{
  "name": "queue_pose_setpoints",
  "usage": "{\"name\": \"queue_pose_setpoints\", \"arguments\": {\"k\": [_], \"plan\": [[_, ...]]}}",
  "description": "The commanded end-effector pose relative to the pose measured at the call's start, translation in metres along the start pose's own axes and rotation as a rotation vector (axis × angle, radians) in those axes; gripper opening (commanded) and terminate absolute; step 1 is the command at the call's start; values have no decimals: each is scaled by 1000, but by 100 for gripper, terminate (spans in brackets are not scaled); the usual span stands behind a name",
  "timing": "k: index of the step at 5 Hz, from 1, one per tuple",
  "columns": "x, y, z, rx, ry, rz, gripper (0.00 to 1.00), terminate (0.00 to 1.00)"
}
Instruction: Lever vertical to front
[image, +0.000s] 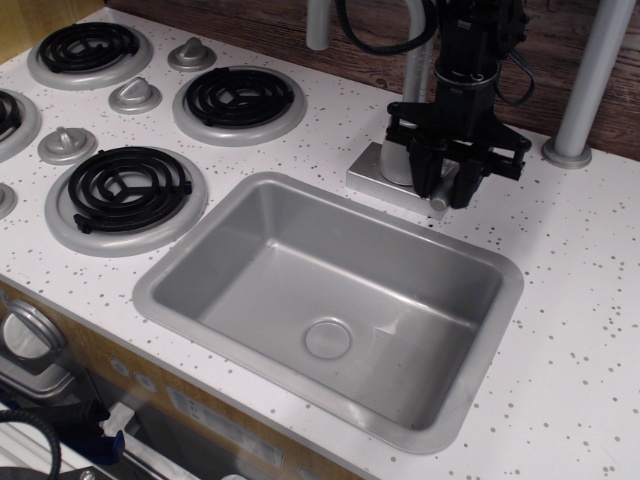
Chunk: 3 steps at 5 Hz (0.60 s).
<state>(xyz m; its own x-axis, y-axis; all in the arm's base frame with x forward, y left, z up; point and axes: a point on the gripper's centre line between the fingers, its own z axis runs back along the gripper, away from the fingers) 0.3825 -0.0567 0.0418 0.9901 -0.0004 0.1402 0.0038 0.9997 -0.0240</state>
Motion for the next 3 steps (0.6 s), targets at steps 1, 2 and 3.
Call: {"name": "queue_pose_setpoints", "arguments": {"k": [1,2,3], "plan": [[4,-5,28,43,-58,21,100,0],[2,-8,44,93,-51,34,100,0],[-4,-11,63,149,-29,68,100,100]]}}
